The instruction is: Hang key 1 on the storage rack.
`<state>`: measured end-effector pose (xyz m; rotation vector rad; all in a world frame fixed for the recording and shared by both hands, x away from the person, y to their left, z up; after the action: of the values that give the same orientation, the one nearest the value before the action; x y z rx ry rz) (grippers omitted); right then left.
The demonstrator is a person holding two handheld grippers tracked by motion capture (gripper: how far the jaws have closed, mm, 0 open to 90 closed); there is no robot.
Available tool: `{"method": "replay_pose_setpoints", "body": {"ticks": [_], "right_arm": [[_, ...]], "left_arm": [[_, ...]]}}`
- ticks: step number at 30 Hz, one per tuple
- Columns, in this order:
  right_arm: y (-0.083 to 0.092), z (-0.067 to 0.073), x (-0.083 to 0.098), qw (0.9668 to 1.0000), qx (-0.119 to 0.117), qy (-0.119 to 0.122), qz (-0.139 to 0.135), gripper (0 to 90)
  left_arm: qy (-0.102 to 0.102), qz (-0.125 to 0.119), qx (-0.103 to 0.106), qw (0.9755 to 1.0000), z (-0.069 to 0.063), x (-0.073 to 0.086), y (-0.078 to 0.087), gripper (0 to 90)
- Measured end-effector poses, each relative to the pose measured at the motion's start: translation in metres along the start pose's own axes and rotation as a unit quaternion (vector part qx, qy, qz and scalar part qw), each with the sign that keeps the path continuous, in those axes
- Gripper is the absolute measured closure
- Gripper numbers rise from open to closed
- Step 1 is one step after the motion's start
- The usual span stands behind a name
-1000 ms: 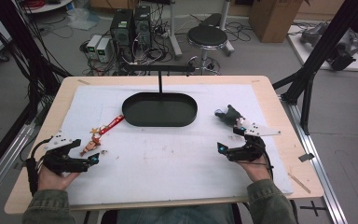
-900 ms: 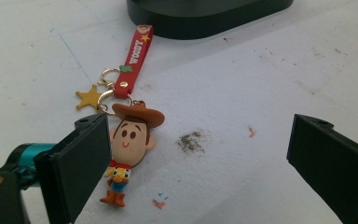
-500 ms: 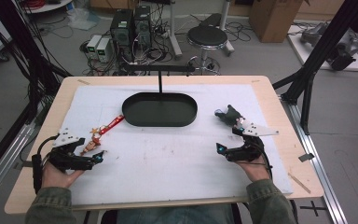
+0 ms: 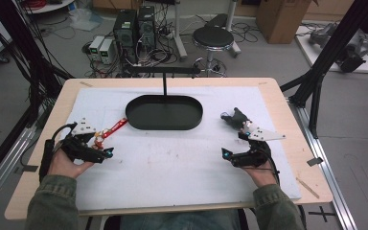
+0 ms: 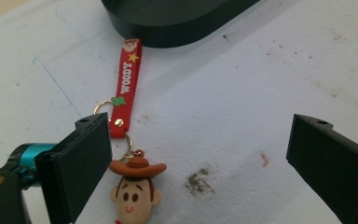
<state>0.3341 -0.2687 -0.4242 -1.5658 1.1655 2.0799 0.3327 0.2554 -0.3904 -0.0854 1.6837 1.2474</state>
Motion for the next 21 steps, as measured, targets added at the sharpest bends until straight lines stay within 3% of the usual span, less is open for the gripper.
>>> {"method": "replay_pose_setpoints", "body": {"ticks": [9, 16, 21], "right_arm": [[-0.001, -0.001, 0.0, 1.0, 0.0, -0.002, 0.002, 0.8], [0.0, -0.001, 0.0, 1.0, 0.0, -0.005, 0.0, 0.8], [-0.001, -0.002, 0.0, 1.0, 0.001, -0.003, 0.0, 0.8]], "left_arm": [[0.003, 0.012, 0.017, 0.9998, 0.02, -0.016, -0.004, 7.1], [-0.009, 0.029, 0.022, 0.9993, 0.03, -0.03, -0.013, 7.1], [0.001, 0.036, 0.031, 0.9989, 0.038, -0.033, -0.021, 7.1]]}}
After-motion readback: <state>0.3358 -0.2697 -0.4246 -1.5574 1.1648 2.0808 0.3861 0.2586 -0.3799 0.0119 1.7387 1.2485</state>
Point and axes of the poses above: each handheld gripper's, and its own axes: y roughly backward along the jaws, x roughly out of its underside, z roughly to its left, the point moved 1 cm from there along -y, roughly forward along the jaws, and after that the axes turned 3 degrees about x, right-handed, at the moved point
